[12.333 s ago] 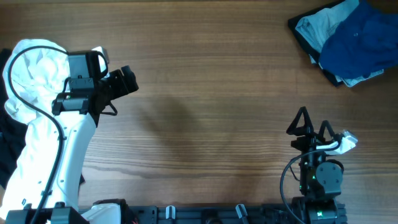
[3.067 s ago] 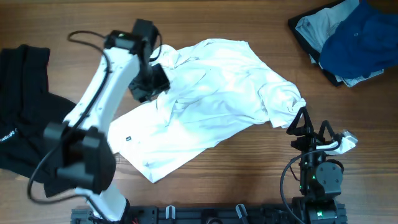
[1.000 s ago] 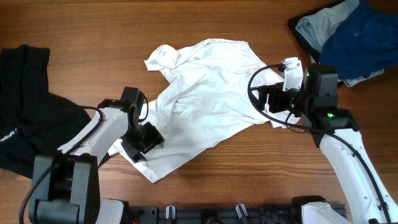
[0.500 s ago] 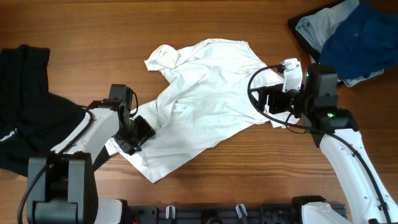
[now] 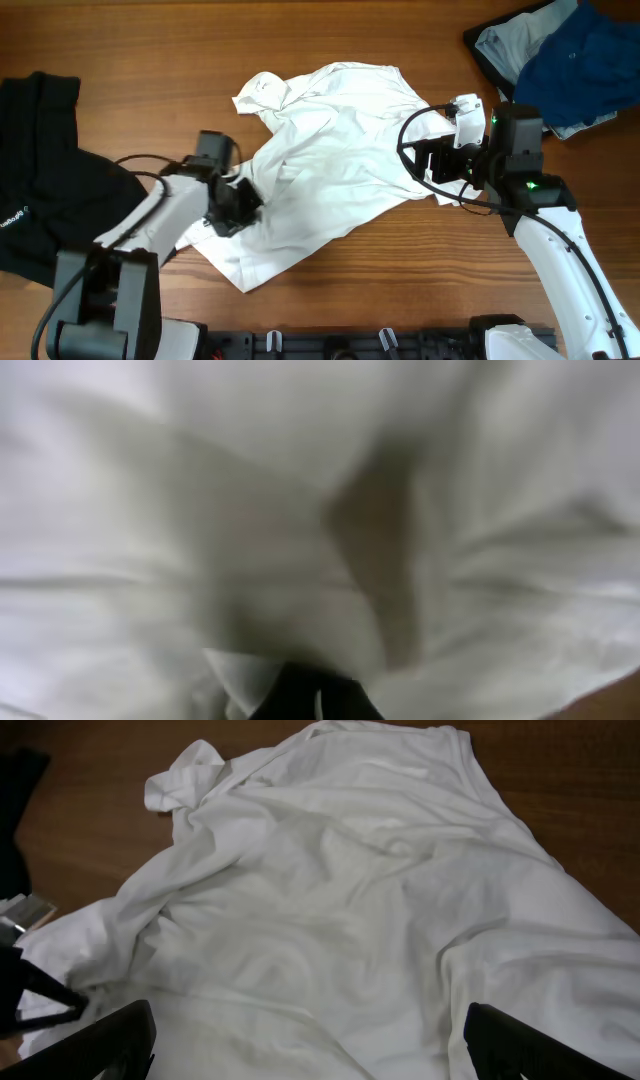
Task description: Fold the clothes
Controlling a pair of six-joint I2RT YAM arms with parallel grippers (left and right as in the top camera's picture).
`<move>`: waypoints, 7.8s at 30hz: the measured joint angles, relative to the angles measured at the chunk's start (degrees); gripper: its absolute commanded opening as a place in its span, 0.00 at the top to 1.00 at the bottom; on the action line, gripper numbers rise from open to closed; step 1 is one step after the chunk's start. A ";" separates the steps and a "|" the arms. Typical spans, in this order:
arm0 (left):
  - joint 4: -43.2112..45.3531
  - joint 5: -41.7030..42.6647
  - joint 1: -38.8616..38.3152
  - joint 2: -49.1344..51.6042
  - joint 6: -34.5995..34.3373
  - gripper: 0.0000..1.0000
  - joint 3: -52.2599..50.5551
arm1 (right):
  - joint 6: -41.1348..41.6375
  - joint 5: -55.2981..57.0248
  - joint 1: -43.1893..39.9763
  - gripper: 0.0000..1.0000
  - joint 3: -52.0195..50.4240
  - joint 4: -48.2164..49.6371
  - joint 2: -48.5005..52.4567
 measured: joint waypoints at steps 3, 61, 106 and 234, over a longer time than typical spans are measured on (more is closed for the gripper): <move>0.13 0.68 -6.25 -2.62 -0.07 0.96 0.96 | 0.00 0.04 0.00 0.00 0.00 0.00 0.00; -15.02 -21.90 -41.68 -22.51 -33.44 0.88 0.46 | 19.47 0.15 -18.49 0.11 -11.47 -4.59 5.75; -2.36 -2.95 -34.99 -17.27 -24.55 0.21 -14.95 | 24.28 -2.21 -18.49 0.96 -13.57 15.17 16.28; -6.80 -26.82 7.82 -2.29 20.09 0.96 70.88 | -3.96 23.71 -4.61 0.95 93.24 -38.53 32.33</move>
